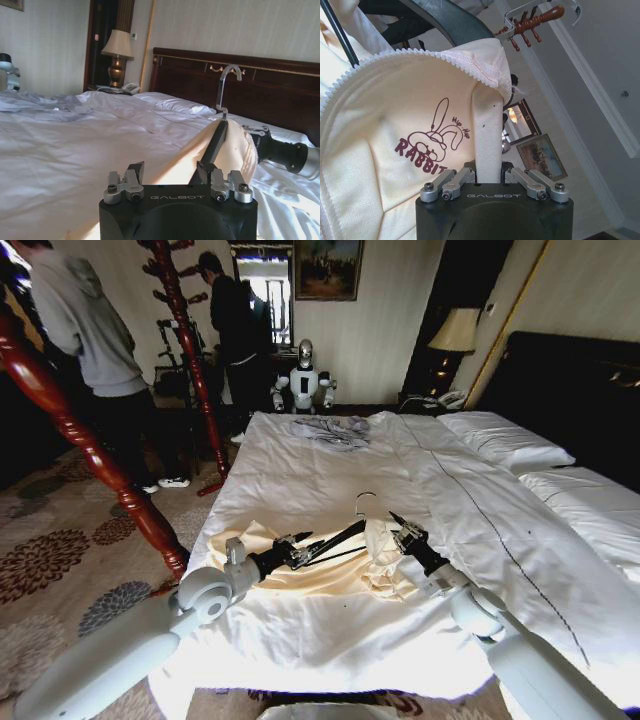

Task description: Pick up the clothes from the bed and hang them on the clothes hanger.

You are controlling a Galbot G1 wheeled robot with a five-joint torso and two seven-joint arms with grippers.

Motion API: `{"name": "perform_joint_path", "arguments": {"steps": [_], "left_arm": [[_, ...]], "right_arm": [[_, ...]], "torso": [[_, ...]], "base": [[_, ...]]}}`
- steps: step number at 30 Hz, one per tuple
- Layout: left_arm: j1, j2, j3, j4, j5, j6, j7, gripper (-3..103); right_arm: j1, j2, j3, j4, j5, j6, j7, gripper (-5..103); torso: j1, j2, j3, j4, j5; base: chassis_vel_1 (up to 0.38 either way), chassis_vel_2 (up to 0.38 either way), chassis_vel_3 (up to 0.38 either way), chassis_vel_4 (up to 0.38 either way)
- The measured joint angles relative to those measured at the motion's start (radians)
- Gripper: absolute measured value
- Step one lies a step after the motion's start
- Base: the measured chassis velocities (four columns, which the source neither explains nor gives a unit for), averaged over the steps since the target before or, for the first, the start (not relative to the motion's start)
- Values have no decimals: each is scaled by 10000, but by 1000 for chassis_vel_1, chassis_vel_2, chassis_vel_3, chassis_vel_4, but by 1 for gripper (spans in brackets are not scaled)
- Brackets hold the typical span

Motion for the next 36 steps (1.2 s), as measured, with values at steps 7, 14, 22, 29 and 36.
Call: {"name": "perform_joint_path", "arguments": {"steps": [7,14,22,29,36], "left_arm": [[1222,154,-1510,-256,343,-160,-303,84],[2358,175,-2403,-201,940,-337,-1068,100],[2588,-83,-2380,345,1401,-254,-1550,100],[2720,-202,-1833,541,1940,-117,-1590,100],[3271,-218,-1701,895,2957,-75,-1530,100]], "right_arm": [[-188,27,-46,-34,406,-1095,445,20],[-198,113,-128,-36,977,-2186,878,20],[-234,127,-134,-12,973,-1996,901,20],[-288,172,-103,21,980,-1925,901,20],[-307,190,-116,82,1179,-2039,939,20]], "torso": [[0,0,-1,0,0],[-1,1,-1,0,0],[-1,0,-1,-2,-1],[-1,0,-1,-2,1],[-1,1,0,2,0]], "base": [[0,0,0,0],[0,0,0,0],[0,0,0,0],[0,0,0,0],[0,0,0,0]]}}
